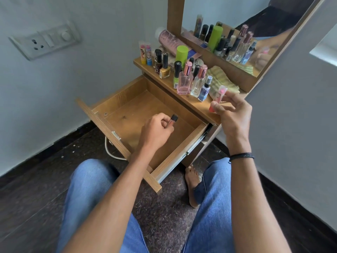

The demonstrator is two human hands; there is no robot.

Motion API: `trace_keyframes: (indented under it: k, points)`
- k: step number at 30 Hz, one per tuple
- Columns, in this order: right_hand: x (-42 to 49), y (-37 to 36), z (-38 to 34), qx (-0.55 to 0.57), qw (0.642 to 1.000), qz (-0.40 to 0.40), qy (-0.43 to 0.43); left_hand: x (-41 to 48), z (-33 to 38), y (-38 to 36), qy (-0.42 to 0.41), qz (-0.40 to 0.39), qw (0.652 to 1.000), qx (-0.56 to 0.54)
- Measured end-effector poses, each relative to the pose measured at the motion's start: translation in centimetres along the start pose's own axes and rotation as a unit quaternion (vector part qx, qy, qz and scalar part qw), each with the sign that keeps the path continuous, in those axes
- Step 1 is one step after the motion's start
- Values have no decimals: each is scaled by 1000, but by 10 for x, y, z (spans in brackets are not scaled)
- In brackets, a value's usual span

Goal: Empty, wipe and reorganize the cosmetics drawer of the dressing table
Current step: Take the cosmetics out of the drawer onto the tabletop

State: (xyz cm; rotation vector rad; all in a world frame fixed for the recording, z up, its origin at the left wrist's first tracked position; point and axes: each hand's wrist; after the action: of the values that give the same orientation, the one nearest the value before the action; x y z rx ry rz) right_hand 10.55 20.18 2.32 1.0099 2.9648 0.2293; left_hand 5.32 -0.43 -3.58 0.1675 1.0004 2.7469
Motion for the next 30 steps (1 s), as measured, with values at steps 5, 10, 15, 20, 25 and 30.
trace_keyframes:
  k: [5, 10, 15, 20, 25, 30]
  points:
    - [-6, -15, 8, -99, 994, 27, 49, 0, 7, 7, -26, 39, 994, -102]
    - [-6, -18, 12, -123, 988, 46, 76, 1, 21, 12, -39, 99, 979, -176]
    - [-7, -19, 16, -133, 986, 39, 89, 13, 51, 5, -60, 127, 972, -191]
    - [-5, -16, 17, -128, 986, 27, 105, 26, 74, -10, -89, 131, 978, -134]
    - [-4, -14, 17, -123, 986, 19, 107, 33, 78, -23, -78, 122, 983, -111]
    - [-3, -11, 17, -113, 988, 14, 105, 34, 81, -29, -86, 122, 983, -106]
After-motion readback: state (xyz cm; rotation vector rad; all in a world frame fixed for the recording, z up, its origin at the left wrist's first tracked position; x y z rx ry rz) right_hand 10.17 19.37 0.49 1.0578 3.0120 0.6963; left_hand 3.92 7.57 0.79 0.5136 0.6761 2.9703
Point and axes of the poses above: each hand's wrist, its own x-axis towards the middle knuckle, its own y-axis out of the back of the hand, z = x × y, and after that the axes turned 3 degrees about -y, right-handed
